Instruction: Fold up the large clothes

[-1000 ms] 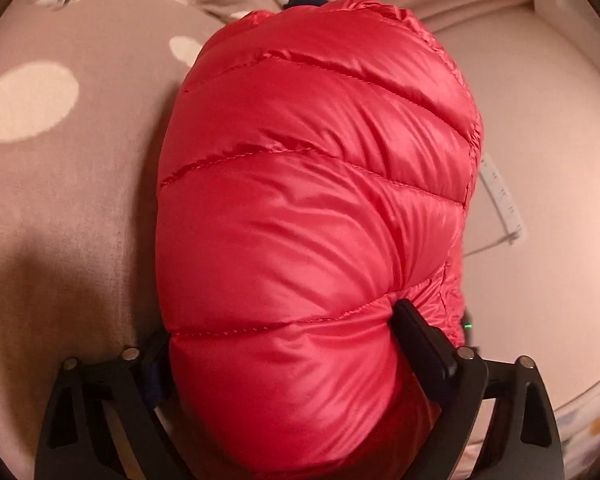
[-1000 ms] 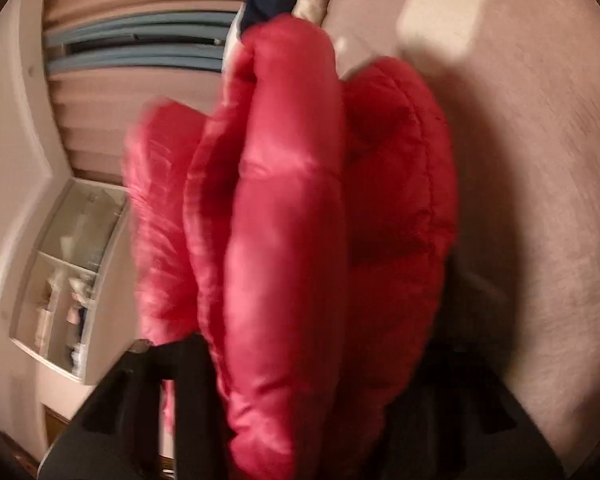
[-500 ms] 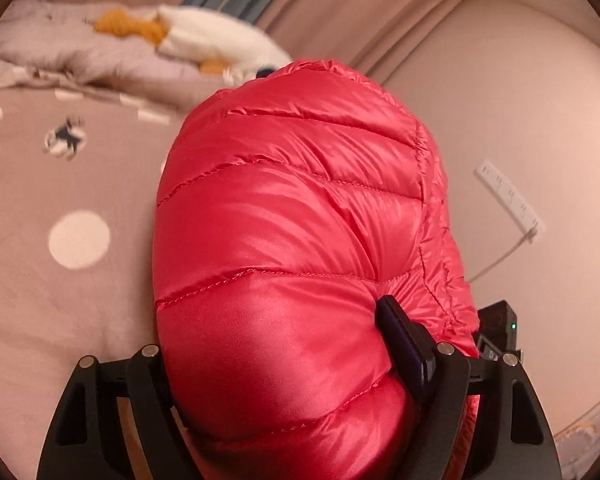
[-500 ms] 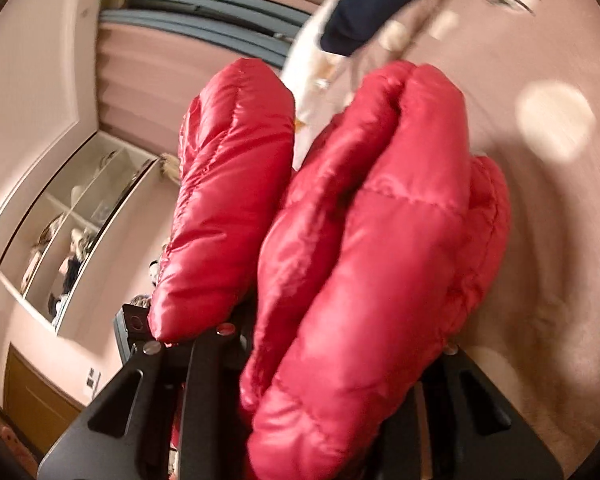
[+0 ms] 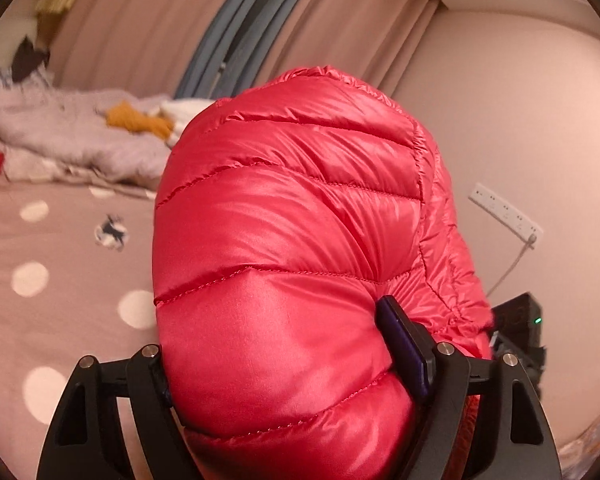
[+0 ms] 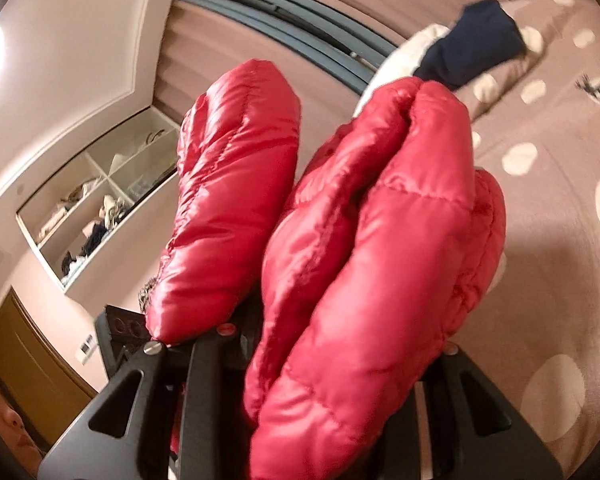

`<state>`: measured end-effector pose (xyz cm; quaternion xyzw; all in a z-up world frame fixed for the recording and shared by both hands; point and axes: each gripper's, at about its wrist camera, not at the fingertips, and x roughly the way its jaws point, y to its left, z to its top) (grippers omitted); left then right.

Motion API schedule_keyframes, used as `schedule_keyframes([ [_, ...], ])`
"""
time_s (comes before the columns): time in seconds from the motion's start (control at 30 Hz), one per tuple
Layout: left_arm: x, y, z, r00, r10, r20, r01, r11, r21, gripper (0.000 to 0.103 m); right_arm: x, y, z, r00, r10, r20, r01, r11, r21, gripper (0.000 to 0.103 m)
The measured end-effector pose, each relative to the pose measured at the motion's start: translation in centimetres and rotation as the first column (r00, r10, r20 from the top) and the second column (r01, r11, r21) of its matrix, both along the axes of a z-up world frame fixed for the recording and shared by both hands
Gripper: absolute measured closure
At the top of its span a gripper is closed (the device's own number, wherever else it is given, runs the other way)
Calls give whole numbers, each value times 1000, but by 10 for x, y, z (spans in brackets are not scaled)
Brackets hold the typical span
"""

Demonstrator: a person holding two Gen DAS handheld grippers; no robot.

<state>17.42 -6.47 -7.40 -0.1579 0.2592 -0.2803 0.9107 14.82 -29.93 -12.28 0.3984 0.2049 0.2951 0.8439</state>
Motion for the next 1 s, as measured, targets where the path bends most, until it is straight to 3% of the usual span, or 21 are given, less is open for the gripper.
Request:
schedule_keyframes([
  [0.13, -10, 2, 2, 998, 36, 47, -38, 999, 25, 22, -4, 13, 17, 999, 25, 46, -22, 998, -50, 74],
  [0.33, -3, 13, -9, 999, 35, -6, -35, 999, -30, 22, 3, 20, 11, 999, 38, 37, -36, 997, -64, 73],
  [0.77, -26, 32, 20, 992, 94, 87, -89, 994, -69, 22, 3, 30, 30, 987, 102, 127, -96, 994, -52, 73],
  [1.0, -17, 45, 41, 969, 141, 201, -128, 989, -73, 22, 19, 40, 49, 965, 140, 221, -131, 990, -58, 73],
])
